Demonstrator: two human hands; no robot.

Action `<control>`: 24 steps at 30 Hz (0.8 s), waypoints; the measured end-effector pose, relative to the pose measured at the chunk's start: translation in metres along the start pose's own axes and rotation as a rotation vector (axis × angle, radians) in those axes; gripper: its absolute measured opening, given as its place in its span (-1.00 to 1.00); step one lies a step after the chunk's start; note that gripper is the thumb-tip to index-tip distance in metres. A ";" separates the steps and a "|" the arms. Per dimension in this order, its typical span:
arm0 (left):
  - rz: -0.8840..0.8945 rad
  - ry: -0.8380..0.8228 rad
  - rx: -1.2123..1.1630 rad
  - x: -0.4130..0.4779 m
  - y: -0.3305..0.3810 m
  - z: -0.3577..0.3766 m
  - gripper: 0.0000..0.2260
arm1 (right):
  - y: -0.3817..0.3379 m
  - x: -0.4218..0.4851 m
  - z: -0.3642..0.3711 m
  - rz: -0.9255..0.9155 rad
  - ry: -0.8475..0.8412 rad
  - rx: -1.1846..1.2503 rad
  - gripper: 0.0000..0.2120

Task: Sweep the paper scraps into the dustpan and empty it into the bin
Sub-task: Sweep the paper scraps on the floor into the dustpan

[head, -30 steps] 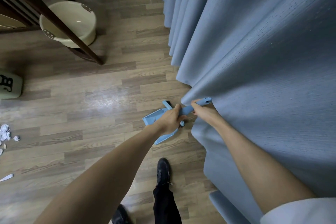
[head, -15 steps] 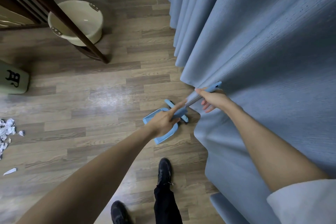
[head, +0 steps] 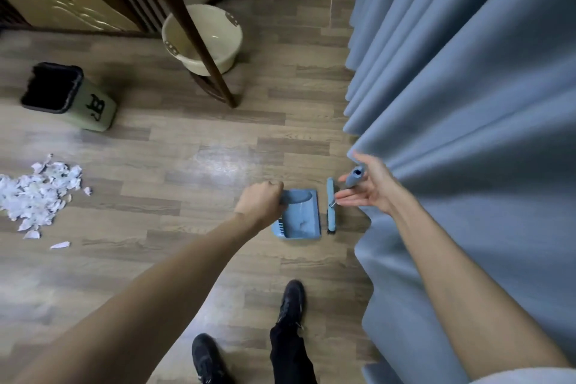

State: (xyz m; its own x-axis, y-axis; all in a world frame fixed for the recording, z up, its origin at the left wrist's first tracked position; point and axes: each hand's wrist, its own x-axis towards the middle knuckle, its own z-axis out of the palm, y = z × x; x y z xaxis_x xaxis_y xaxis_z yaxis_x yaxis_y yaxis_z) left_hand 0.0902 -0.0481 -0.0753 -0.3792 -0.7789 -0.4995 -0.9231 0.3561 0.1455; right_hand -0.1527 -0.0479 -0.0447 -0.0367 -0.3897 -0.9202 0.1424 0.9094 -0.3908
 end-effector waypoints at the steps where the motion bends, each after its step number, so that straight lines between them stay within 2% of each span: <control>1: -0.016 0.016 0.081 -0.005 -0.009 -0.004 -0.83 | -0.002 0.000 0.013 0.038 -0.015 -0.073 -0.63; 3: -0.084 0.048 0.103 -0.018 -0.031 -0.010 -0.83 | -0.006 0.001 0.046 0.096 -0.063 -0.187 -0.83; 4: -0.144 0.069 0.002 -0.025 -0.043 -0.012 -0.83 | -0.007 0.002 0.063 0.121 -0.077 -0.247 -0.87; 6: -0.313 0.103 -0.427 -0.039 -0.067 -0.017 -0.84 | -0.012 -0.002 0.100 0.129 -0.085 -0.389 -0.92; 8: -0.444 0.120 -0.888 -0.057 -0.089 -0.030 -0.81 | -0.019 -0.009 0.133 0.075 -0.075 -0.470 -0.85; 10: -0.485 0.103 -1.212 -0.083 -0.119 -0.040 -0.80 | -0.022 -0.017 0.173 -0.018 -0.069 -0.518 -0.76; 12: -0.527 0.124 -1.436 -0.113 -0.147 -0.048 -0.82 | -0.012 -0.026 0.207 -0.051 -0.087 -0.572 -0.88; 13: -0.559 0.162 -1.501 -0.130 -0.162 -0.051 -0.86 | -0.002 -0.032 0.224 -0.033 -0.093 -0.616 -0.94; 15: -0.645 0.284 -1.558 -0.165 -0.195 -0.050 -0.78 | 0.023 -0.042 0.258 -0.016 -0.022 -0.700 -0.74; 17: -0.739 0.429 -1.590 -0.200 -0.233 -0.044 -0.67 | 0.043 -0.046 0.296 -0.111 0.073 -0.791 -0.66; 19: -0.821 0.556 -1.651 -0.232 -0.268 -0.037 -0.63 | 0.050 -0.051 0.338 -0.257 0.133 -0.955 -0.63; 21: -0.906 0.675 -1.716 -0.275 -0.310 -0.026 -0.62 | 0.058 -0.068 0.396 -0.334 0.119 -1.108 -0.66; 24: -0.964 0.776 -1.727 -0.315 -0.349 -0.016 -0.61 | 0.059 -0.094 0.454 -0.364 0.048 -1.225 -0.82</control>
State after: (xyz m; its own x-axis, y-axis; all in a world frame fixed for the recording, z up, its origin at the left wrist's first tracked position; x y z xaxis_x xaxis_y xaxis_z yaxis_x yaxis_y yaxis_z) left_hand 0.5303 0.0646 0.0445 0.6078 -0.5442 -0.5783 0.2623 -0.5498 0.7931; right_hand 0.3077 -0.0239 0.0290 0.0795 -0.6612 -0.7460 -0.8827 0.3010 -0.3609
